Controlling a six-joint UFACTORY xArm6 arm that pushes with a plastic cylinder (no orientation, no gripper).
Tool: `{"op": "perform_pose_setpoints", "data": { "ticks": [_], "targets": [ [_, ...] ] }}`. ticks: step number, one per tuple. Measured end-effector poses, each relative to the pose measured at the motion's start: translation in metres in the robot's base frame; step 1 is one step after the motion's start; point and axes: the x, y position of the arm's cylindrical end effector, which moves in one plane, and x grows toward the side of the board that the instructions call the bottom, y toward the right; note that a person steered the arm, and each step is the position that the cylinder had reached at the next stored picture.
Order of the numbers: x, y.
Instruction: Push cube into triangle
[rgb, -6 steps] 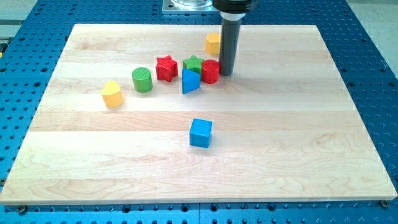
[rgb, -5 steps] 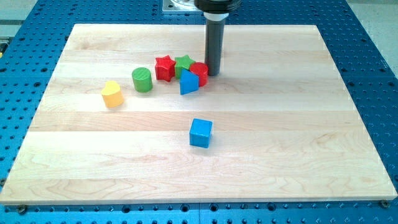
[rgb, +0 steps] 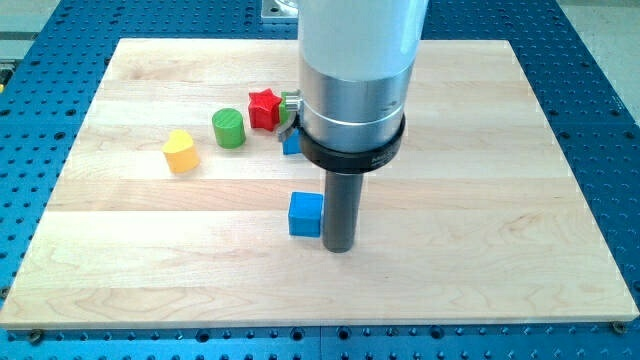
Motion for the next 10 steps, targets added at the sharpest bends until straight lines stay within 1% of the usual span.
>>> {"op": "perform_pose_setpoints", "data": {
  "ticks": [1,2,3,4,5,6,8,9,10],
  "targets": [
    [-0.047,-0.006],
    [-0.022,-0.006],
    [0.024,0.002],
    [-0.02,-0.045],
    [-0.072,-0.04],
    [-0.073,-0.043],
    [-0.09,-0.039],
    [-0.089,-0.038],
    [-0.068,-0.01]
  ]
}}
